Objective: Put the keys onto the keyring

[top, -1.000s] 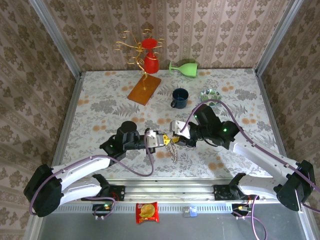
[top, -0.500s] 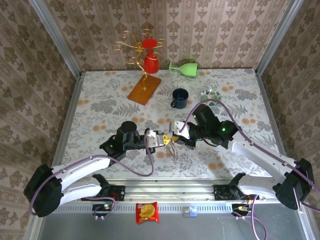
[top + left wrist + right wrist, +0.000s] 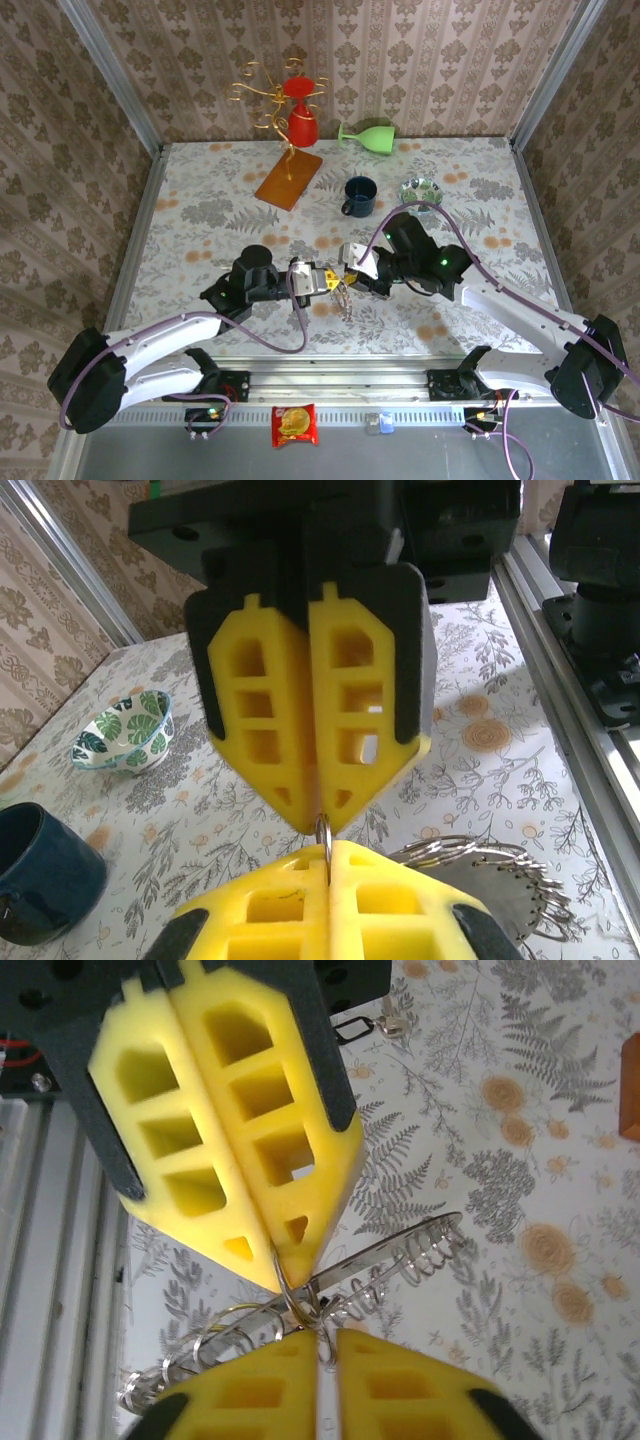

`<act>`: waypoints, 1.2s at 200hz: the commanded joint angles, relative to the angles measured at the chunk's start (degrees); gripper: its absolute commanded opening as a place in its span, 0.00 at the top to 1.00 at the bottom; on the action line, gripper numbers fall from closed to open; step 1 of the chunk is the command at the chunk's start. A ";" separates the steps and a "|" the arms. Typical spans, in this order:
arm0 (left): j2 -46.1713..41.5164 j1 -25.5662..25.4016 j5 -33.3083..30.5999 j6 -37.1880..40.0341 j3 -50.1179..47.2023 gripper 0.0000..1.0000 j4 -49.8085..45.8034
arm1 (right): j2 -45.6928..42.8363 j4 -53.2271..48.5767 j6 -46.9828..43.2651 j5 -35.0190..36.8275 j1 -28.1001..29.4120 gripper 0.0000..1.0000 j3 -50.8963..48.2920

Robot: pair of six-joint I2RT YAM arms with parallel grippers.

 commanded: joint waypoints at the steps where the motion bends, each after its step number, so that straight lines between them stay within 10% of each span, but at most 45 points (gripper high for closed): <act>1: -0.17 -0.24 0.59 -3.50 -1.51 1.00 7.65 | -3.41 5.08 2.58 -1.44 -1.21 0.77 -2.80; 73: 5.11 -0.26 -0.20 -15.35 -7.09 1.00 29.51 | -6.48 11.67 6.24 -8.19 -3.21 0.67 -7.35; 240: 8.57 -0.20 3.44 -19.77 -7.02 1.00 35.31 | -4.80 18.33 8.74 -11.13 -3.28 0.82 -9.26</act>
